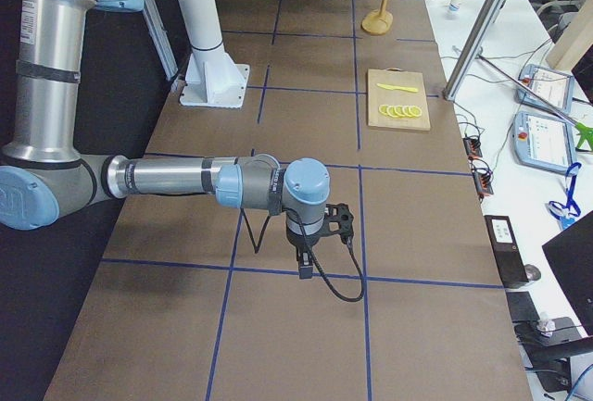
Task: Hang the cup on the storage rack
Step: 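Carry the teal mug with the left gripper up to the wooden stand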
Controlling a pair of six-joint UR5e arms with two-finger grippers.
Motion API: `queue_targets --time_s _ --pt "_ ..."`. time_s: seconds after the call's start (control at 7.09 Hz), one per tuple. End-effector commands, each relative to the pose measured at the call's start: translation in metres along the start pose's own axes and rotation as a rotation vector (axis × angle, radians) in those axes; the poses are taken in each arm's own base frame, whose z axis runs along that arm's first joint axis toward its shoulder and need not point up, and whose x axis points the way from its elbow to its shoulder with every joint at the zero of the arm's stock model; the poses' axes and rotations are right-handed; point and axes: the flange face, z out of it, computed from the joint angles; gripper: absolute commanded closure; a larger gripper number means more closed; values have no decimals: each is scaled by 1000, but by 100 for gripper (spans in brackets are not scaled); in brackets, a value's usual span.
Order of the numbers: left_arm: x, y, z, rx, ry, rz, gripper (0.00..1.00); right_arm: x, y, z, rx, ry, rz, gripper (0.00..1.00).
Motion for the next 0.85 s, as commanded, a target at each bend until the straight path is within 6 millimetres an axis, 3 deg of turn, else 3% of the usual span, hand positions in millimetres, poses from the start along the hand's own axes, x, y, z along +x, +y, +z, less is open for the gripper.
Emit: queue_targets --time_s 0.0,0.71 --pt "0 -16 -26 -37 5 -15 100 -1 0 -1 3 0 -2 0" --pt "-4 -37 -60 -48 -13 -14 100 -1 1 -1 2 0 -1 0"
